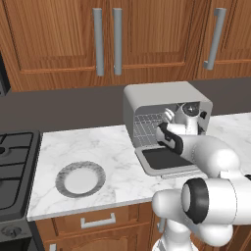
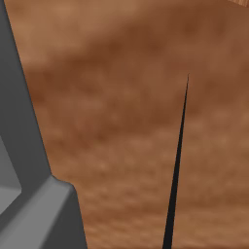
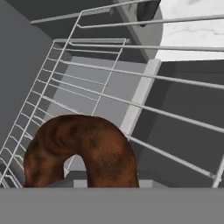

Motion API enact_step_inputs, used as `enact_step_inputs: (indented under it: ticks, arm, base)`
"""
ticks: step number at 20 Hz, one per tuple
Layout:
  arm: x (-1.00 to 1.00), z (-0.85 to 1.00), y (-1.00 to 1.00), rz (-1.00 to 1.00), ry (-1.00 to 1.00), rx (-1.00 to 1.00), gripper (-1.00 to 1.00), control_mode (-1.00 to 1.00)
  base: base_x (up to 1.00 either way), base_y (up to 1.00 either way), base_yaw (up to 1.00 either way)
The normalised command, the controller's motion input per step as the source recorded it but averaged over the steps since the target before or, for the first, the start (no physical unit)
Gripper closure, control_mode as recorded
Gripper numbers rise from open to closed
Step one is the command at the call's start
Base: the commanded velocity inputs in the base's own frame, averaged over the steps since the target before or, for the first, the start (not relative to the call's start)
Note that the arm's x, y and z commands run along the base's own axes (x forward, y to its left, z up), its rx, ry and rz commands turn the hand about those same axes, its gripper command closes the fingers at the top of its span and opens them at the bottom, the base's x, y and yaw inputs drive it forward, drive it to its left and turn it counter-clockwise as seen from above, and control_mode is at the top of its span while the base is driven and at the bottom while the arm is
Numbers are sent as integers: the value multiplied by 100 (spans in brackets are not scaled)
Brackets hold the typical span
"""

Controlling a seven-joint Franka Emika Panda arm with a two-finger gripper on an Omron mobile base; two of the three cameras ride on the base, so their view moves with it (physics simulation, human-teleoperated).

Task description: Pick up the bagel from the plate, place it on the toaster oven rack, close the door, and set the timer.

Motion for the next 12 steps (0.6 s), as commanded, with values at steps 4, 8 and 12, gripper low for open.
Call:
enact_step_inputs:
  ticks: [4,8,12]
  arm:
    - [27,-30,0,0,4,0,100,-100]
    - [27,-28,0,0,1,0,100,-100]
    - [12,-25,-6,0,4,0,-100,-100]
  base:
    - [0,0,0]
    - [0,0,0]
    - [0,0,0]
